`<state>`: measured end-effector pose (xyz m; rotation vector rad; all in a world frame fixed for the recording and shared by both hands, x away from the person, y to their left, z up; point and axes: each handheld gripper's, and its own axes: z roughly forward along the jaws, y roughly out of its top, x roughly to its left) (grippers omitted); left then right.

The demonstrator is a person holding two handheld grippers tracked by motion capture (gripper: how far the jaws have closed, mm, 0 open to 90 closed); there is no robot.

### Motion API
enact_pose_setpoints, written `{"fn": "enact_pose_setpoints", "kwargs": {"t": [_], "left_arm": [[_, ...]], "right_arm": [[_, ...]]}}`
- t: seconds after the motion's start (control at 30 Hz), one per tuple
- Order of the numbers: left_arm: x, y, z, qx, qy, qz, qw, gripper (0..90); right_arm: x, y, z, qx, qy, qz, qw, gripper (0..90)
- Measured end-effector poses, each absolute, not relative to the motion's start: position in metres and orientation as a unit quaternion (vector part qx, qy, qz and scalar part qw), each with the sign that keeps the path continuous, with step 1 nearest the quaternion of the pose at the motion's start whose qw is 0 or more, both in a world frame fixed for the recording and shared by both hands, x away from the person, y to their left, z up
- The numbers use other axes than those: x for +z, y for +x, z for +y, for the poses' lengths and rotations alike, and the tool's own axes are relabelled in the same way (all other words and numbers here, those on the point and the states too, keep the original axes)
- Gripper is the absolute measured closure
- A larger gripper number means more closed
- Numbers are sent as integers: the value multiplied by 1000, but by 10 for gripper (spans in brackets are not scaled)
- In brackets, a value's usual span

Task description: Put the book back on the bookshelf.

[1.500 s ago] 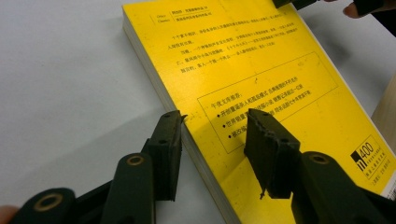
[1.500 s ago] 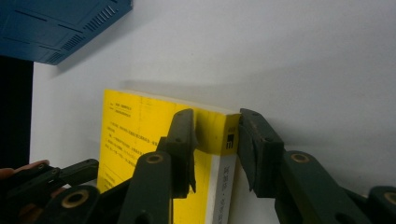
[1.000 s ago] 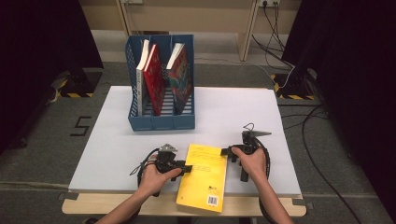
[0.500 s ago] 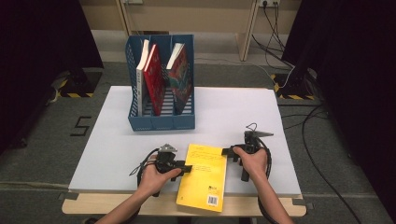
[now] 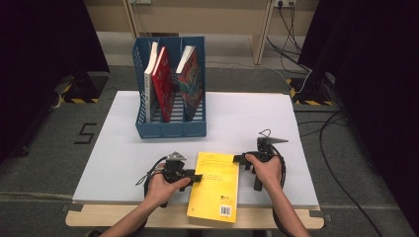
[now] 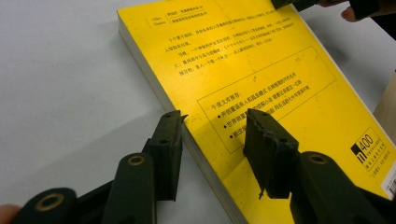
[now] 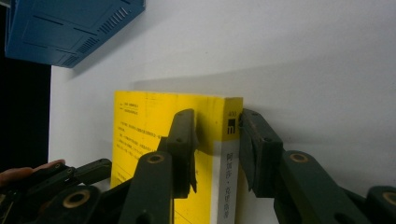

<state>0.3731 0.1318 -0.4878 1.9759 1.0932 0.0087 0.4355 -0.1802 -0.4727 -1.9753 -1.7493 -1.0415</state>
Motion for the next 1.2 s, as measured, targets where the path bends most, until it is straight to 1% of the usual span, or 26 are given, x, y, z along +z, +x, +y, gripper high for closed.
{"fn": "enact_pose_setpoints", "kwargs": {"t": [0.17, 0.47, 0.57, 0.77, 0.93, 0.97, 1.13, 1.2], "left_arm": [[-488, 373, 132, 3, 791, 438, 428, 569], [-488, 374, 132, 3, 789, 440, 429, 574], [-488, 373, 132, 4, 789, 440, 430, 575], [-488, 374, 132, 4, 789, 441, 429, 576], [-488, 373, 132, 5, 787, 442, 430, 576], [-488, 373, 133, 5, 786, 442, 431, 575], [-486, 374, 135, 12, 779, 443, 444, 578], [-484, 374, 136, 12, 775, 445, 450, 564]], "right_arm": [[-476, 436, -179, -356, -695, -605, 154, 668], [-479, 433, -177, -350, -697, -609, 142, 652], [-479, 432, -176, -349, -704, -600, 148, 652], [-479, 432, -177, -349, -704, -601, 145, 654], [-479, 432, -178, -354, -707, -594, 149, 686], [-477, 433, -181, -358, -704, -592, 158, 700], [-466, 433, -182, -372, -691, -599, 159, 731], [-464, 433, -182, -375, -687, -601, 160, 734]]}}
